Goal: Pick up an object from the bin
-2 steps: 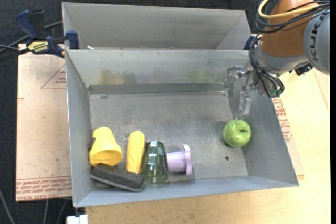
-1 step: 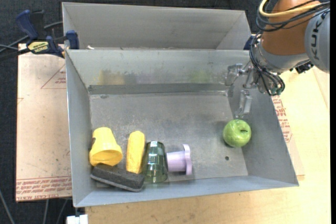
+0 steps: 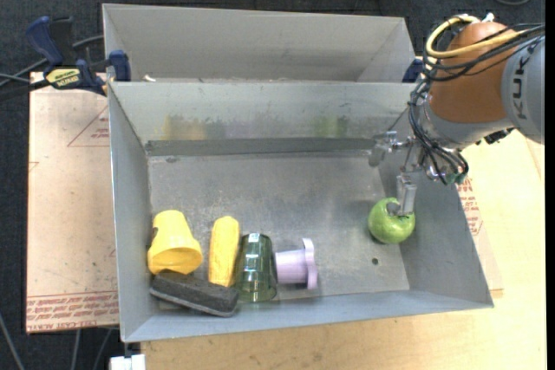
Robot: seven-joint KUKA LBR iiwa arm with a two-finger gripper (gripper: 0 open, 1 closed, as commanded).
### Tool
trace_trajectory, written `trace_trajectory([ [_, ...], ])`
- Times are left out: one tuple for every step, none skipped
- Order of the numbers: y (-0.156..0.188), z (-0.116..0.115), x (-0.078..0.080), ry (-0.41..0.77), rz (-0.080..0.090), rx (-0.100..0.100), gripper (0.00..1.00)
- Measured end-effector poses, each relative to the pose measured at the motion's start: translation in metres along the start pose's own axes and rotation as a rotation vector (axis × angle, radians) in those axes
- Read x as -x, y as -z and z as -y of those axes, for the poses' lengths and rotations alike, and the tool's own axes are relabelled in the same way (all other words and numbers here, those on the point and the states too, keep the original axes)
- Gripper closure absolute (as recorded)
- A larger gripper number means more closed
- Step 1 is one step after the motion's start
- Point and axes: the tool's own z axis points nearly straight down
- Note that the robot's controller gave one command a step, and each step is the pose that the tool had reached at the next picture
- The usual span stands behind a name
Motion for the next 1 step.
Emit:
trace_trajectory([
  [-0.0087, 0.0076, -0.0456, 0.119, 0.002, 0.001, 0.0],
])
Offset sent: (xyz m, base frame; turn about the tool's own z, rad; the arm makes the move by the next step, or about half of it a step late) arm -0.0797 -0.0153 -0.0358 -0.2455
